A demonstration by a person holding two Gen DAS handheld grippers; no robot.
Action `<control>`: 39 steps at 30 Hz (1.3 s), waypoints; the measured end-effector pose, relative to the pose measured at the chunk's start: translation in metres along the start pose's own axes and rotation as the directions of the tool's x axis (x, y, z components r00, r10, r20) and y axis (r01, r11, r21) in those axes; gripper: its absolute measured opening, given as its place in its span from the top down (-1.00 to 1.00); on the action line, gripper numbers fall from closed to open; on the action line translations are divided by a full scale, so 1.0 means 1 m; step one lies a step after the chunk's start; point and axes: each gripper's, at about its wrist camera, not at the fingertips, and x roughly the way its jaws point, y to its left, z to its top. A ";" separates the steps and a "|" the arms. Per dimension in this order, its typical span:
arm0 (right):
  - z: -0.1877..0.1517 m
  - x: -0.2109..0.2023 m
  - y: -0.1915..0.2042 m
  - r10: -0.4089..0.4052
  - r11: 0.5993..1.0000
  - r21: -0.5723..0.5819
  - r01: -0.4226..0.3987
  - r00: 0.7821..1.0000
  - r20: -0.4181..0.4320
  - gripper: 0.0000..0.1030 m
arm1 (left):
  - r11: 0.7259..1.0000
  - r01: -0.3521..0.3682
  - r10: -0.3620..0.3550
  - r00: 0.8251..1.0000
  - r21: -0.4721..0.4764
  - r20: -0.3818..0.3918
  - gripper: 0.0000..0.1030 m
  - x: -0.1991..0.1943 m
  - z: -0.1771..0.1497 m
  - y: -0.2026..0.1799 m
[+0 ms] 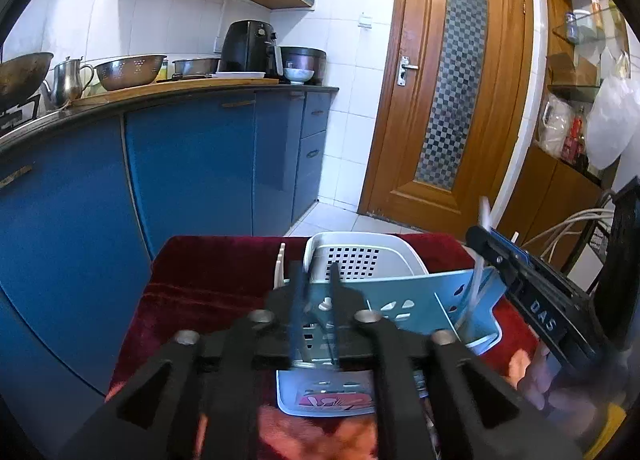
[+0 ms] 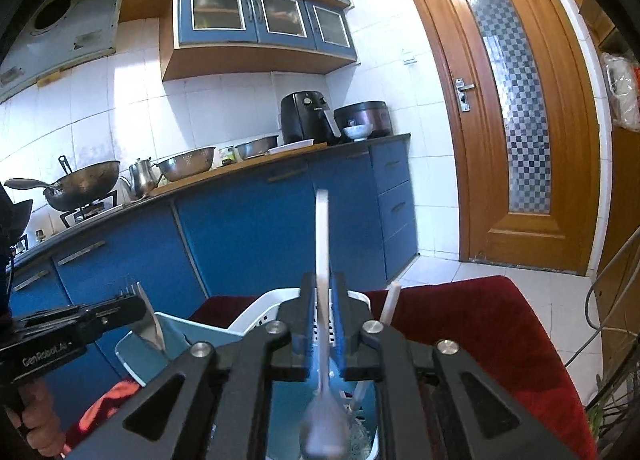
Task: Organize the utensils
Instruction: 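Lift the fork and white spoon and carry both over the blue holder, then open the left tool releasing the fork while the right tool releases the spoon into the holder, then withdraw both open tools back toward the remaining utensils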
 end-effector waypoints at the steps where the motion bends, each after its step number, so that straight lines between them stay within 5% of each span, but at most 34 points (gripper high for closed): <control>1: 0.000 -0.001 0.001 0.007 1.000 -0.001 -0.007 1.000 -0.001 0.46 | 1.000 0.005 -0.005 1.000 -0.003 0.001 0.36 -0.001 0.000 0.000; 10: 0.005 -0.021 0.010 0.030 1.000 0.006 -0.030 1.000 -0.002 0.37 | 1.000 0.001 -0.001 1.000 0.026 0.010 0.15 -0.019 -0.001 -0.006; 23: 0.010 -0.069 0.015 0.064 0.997 0.037 -0.063 0.997 -0.033 0.37 | 0.998 0.000 -0.003 0.999 0.069 0.039 0.14 -0.064 -0.003 -0.014; 39: -0.004 -0.112 0.025 0.088 0.993 0.088 -0.073 0.979 -0.182 0.37 | 0.999 0.023 -0.023 1.000 0.046 0.001 0.14 -0.106 -0.024 -0.006</control>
